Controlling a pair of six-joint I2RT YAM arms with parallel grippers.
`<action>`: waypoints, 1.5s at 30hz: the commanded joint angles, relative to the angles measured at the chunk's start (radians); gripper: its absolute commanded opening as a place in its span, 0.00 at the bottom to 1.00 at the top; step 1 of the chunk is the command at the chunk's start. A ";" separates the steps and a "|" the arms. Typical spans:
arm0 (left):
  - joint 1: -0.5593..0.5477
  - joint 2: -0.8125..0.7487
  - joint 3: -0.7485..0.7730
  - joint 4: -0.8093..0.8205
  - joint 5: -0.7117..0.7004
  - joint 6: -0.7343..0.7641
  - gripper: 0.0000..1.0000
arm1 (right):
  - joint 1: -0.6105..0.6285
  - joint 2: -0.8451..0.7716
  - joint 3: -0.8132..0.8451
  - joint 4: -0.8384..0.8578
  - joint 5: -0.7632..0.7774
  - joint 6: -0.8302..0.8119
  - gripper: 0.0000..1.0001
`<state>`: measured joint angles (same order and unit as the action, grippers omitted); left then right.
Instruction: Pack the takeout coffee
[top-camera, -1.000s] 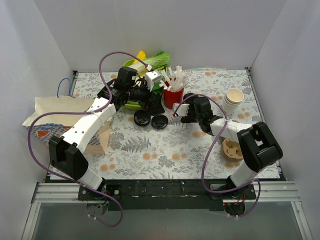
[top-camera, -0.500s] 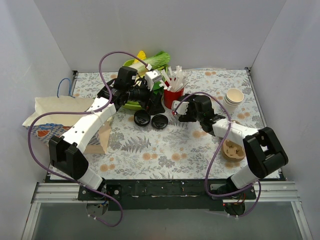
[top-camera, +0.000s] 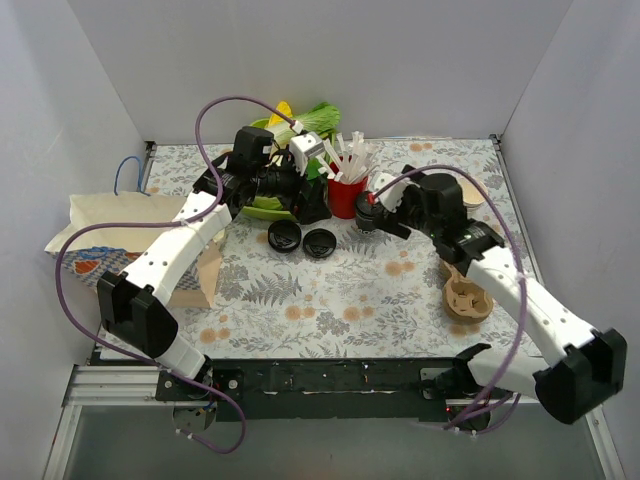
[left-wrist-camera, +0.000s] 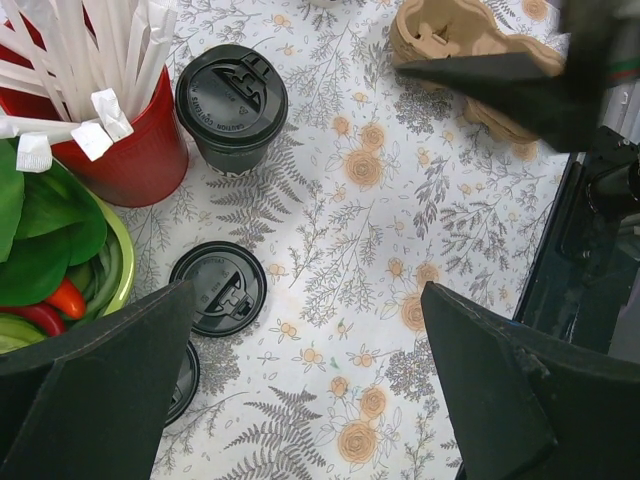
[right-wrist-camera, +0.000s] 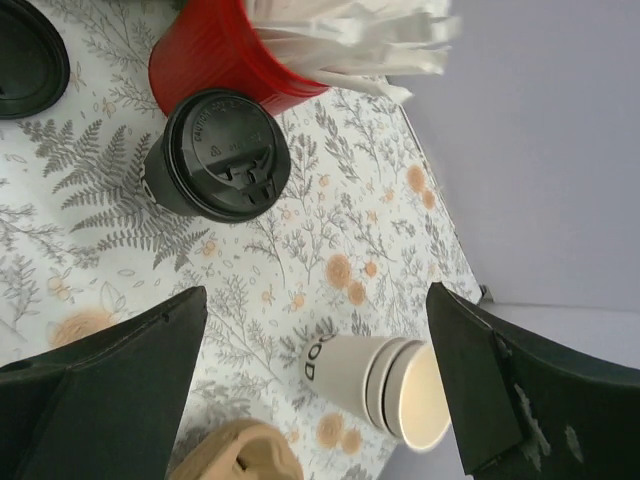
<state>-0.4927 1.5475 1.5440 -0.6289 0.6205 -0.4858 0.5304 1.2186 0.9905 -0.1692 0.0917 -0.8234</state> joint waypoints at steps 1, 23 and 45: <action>0.005 -0.052 -0.002 -0.003 0.002 0.024 0.98 | -0.013 -0.128 0.115 -0.478 0.043 0.228 0.96; 0.005 -0.058 -0.067 0.049 0.085 -0.051 0.98 | -0.642 0.076 0.140 -0.854 -0.198 0.435 0.64; 0.003 -0.064 -0.088 0.038 0.061 -0.030 0.98 | -0.644 0.196 0.116 -0.872 -0.199 0.461 0.61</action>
<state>-0.4927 1.5261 1.4616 -0.5964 0.6830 -0.5308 -0.1112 1.4166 1.1137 -1.0222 -0.1070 -0.3683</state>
